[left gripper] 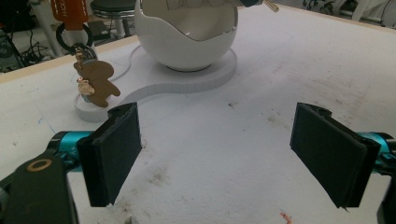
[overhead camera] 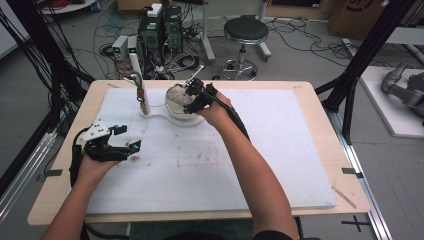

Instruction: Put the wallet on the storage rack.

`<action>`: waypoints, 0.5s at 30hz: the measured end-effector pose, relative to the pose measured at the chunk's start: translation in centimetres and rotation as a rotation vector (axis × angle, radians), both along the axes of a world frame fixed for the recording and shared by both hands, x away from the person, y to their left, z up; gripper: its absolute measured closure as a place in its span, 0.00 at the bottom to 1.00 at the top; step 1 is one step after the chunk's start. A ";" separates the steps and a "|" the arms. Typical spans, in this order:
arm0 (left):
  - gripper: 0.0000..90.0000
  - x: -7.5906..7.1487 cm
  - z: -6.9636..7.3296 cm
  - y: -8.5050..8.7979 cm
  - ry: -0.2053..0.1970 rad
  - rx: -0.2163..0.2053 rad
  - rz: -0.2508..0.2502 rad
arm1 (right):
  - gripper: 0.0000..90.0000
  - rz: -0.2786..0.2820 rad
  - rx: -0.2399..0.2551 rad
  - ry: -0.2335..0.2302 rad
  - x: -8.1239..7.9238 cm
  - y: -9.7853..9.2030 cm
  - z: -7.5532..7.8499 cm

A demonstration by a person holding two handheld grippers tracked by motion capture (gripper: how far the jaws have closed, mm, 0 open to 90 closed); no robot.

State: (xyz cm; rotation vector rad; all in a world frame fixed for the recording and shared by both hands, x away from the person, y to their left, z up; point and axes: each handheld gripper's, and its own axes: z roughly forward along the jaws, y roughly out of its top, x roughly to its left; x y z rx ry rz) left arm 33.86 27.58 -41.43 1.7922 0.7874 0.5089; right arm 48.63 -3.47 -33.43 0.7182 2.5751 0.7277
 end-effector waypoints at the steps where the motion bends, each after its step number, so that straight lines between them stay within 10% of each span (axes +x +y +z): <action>1: 0.18 0.0 0.0 0.0 0.001 -0.001 0.002 | 0.42 -0.002 -0.007 0.002 0.1 0.2 0.0; 15: 0.18 -0.1 -0.1 0.2 0.002 -0.003 0.003 | 0.42 -0.024 -0.076 0.015 1.8 1.9 -1.1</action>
